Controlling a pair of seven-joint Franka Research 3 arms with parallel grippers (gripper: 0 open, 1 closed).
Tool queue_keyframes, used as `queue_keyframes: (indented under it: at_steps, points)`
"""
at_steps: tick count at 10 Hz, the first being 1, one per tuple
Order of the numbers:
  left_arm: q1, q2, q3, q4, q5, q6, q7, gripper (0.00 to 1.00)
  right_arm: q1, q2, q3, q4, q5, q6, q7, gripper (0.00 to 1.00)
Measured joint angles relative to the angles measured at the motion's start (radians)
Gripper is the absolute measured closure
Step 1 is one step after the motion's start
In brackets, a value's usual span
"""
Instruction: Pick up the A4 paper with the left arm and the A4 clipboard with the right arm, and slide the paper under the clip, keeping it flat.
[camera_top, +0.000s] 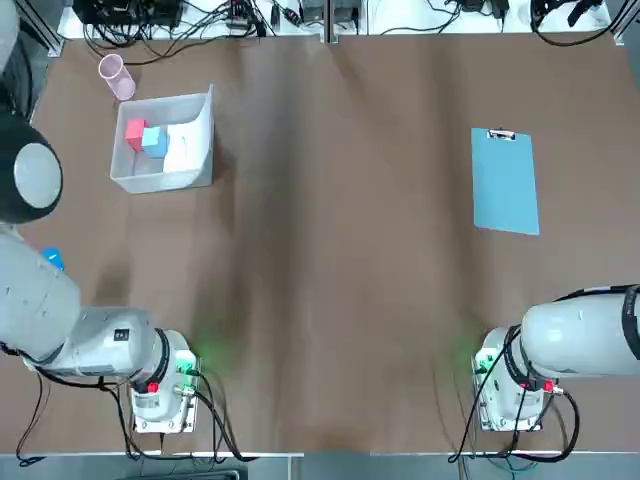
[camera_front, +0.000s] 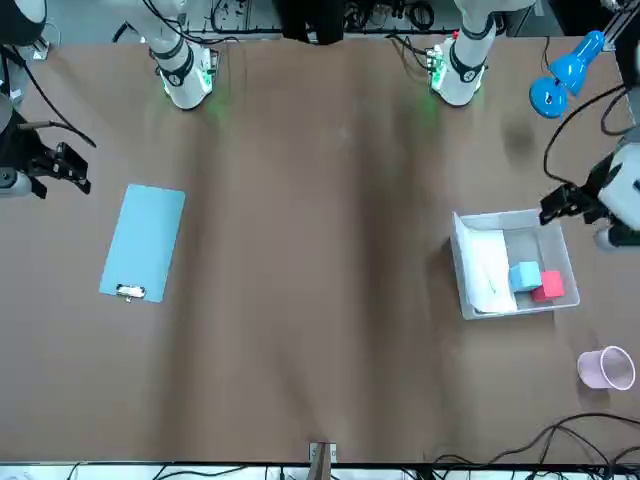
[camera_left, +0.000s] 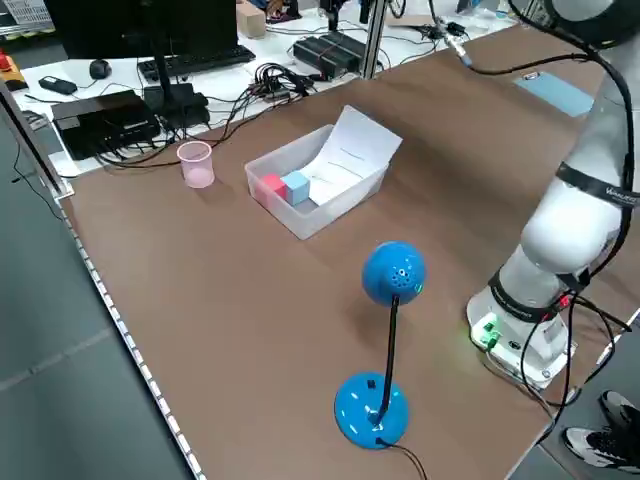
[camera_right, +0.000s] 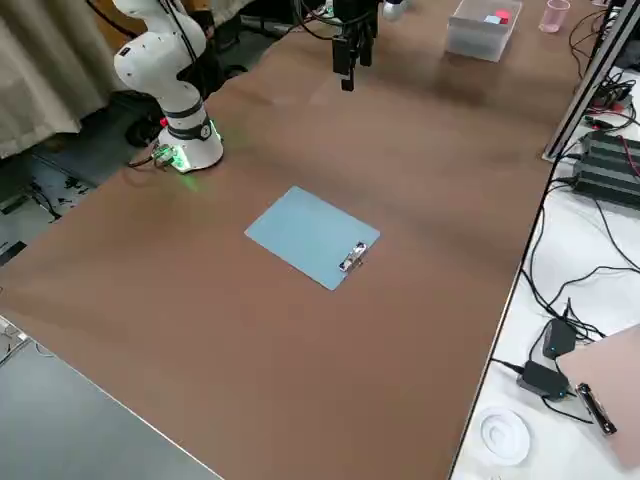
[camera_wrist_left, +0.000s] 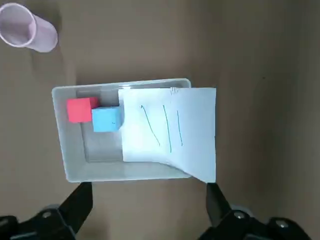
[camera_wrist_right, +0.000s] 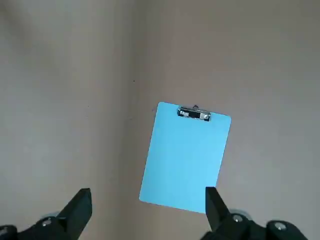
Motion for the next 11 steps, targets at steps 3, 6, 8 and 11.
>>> queue_keyframes:
  at_steps: [3, 6, 8, 11]
  points:
    - [-0.058, 0.088, -0.002, -0.002, 0.073, 0.04, -0.119, 0.0, 0.0, 0.0, 0.0, 0.001, 0.0, 0.0, 0.0, 0.0]
    - [-0.166, 0.149, -0.007, -0.039, 0.179, 0.086, -0.334, 0.0, 0.0, 0.001, 0.001, 0.001, 0.0, 0.0, 0.0, 0.0]
    - [-0.196, 0.177, -0.008, -0.101, 0.225, 0.182, -0.428, 0.0, 0.0, 0.001, 0.0, 0.001, 0.0, 0.0, 0.0, 0.0]
    - [-0.276, 0.244, -0.012, -0.186, 0.388, 0.245, -0.562, 0.0, 0.0, 0.001, 0.001, 0.001, 0.0, 0.0, 0.029, 0.0]
